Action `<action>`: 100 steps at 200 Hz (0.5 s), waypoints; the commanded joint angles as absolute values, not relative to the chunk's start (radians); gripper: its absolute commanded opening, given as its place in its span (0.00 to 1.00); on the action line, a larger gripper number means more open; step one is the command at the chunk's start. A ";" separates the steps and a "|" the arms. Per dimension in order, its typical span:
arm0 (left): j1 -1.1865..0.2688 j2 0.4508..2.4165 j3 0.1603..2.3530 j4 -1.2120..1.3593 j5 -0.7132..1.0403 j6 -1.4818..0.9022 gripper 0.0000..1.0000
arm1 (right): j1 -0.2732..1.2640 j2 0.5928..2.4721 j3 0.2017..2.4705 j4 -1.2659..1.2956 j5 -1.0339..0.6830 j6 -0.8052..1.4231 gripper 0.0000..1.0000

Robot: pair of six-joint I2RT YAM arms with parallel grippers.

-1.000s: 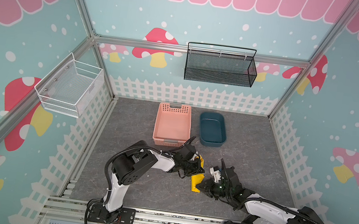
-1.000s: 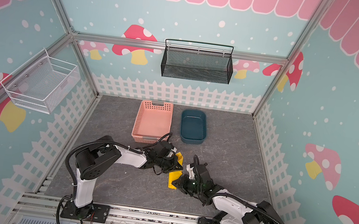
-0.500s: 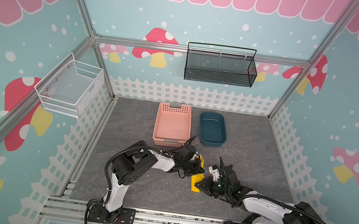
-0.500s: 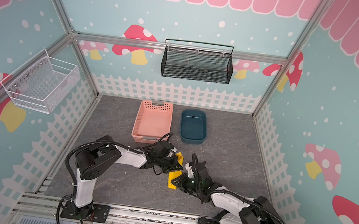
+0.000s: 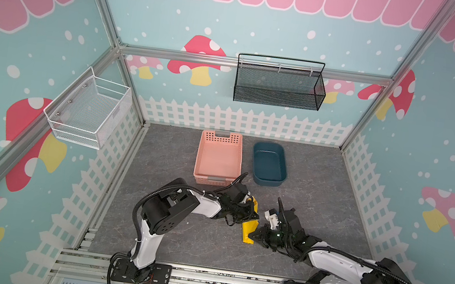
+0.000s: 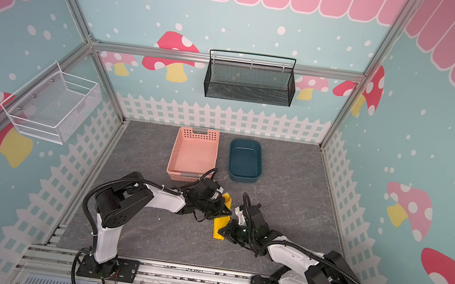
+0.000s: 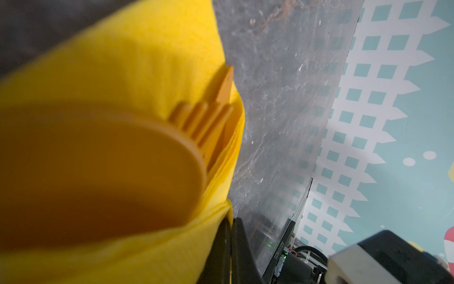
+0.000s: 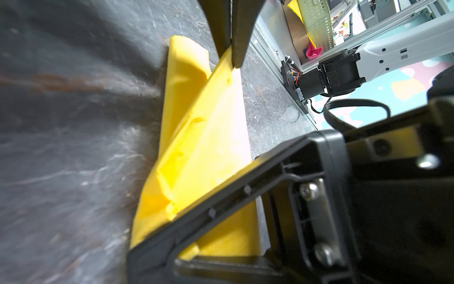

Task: Place the utensils on the paper napkin and roll it up

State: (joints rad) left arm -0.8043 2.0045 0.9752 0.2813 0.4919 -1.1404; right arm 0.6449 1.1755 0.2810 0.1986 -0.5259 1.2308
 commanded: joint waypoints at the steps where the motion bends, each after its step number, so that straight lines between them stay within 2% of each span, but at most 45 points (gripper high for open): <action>1: -0.785 2.018 0.935 0.229 0.437 -1.160 0.00 | 0.645 1.153 0.258 0.154 -0.541 1.228 0.00; 100: -0.779 1.997 0.922 0.223 0.427 -1.151 0.00 | 0.645 1.178 0.202 0.081 -0.470 1.179 0.00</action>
State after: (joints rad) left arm -0.7986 2.0003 0.9581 0.3031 0.4942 -1.1481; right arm 0.6418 1.1522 0.2344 0.1383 -0.4786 1.2037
